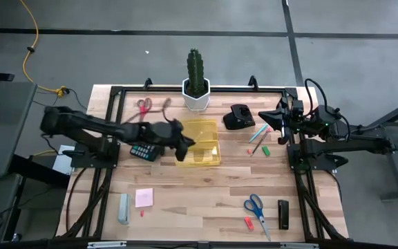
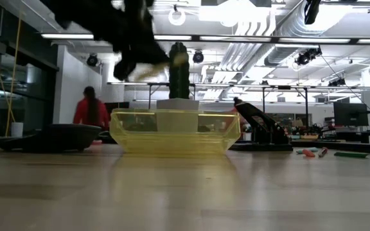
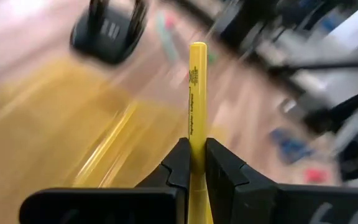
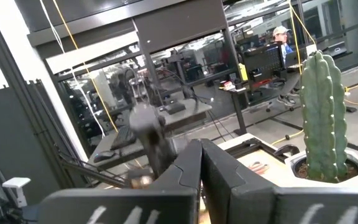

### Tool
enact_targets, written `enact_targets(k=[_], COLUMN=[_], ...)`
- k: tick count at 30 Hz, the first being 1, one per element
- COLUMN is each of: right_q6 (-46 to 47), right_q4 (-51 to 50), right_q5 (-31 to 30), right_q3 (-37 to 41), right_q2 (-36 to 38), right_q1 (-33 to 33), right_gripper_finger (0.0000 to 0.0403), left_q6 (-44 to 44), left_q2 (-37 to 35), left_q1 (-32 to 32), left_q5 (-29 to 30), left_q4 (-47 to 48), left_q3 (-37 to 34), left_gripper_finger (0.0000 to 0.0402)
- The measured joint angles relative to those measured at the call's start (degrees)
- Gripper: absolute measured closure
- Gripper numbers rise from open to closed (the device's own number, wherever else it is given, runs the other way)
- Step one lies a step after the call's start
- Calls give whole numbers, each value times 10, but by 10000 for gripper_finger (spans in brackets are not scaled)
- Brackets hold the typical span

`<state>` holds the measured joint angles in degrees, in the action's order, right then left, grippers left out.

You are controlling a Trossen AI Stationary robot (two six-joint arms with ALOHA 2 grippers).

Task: Pack school essentials
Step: Put the yellow pen into the supply box, then put the blue scissors into the supply box

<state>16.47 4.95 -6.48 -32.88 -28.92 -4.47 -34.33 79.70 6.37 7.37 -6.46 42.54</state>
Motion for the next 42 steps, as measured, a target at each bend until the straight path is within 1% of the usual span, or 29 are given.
enact_targets(k=[3,7,13,17,22,27,31,34,36,38,40,42], right_q6=[0,0,0,0,6,44,66,73,91,105,103,91], right_q4=[0,0,0,0,0,0,0,0,8,23,40,60], right_q5=[0,0,0,0,0,0,0,0,0,1,11,16], right_q3=[0,0,0,0,0,0,0,0,0,0,0,0], right_q2=[0,0,0,0,0,0,0,0,0,-3,-7,-15], right_q1=[0,0,0,0,0,0,0,0,0,0,0,0], right_gripper_finger=[402,402,402,402,402,402,402,402,402,402,402,402], left_q6=[0,2,50,75,61,56,51,48,34,21,16,26], left_q2=[55,99,123,139,150,151,151,139,120,89,46,-6], left_q1=[0,0,-1,-2,-2,4,17,38,54,70,81,83], left_q5=[0,-1,-38,-55,-54,-58,-104,-175,-222,-256,-262,-251], left_q4=[-4,-4,-12,-11,-11,-12,-8,1,-4,-2,-10,-42], left_q3=[0,0,0,0,0,0,15,39,60,79,94,104], left_gripper_finger=[387,387,386,376,351,311,268,240,227,219,217,216])
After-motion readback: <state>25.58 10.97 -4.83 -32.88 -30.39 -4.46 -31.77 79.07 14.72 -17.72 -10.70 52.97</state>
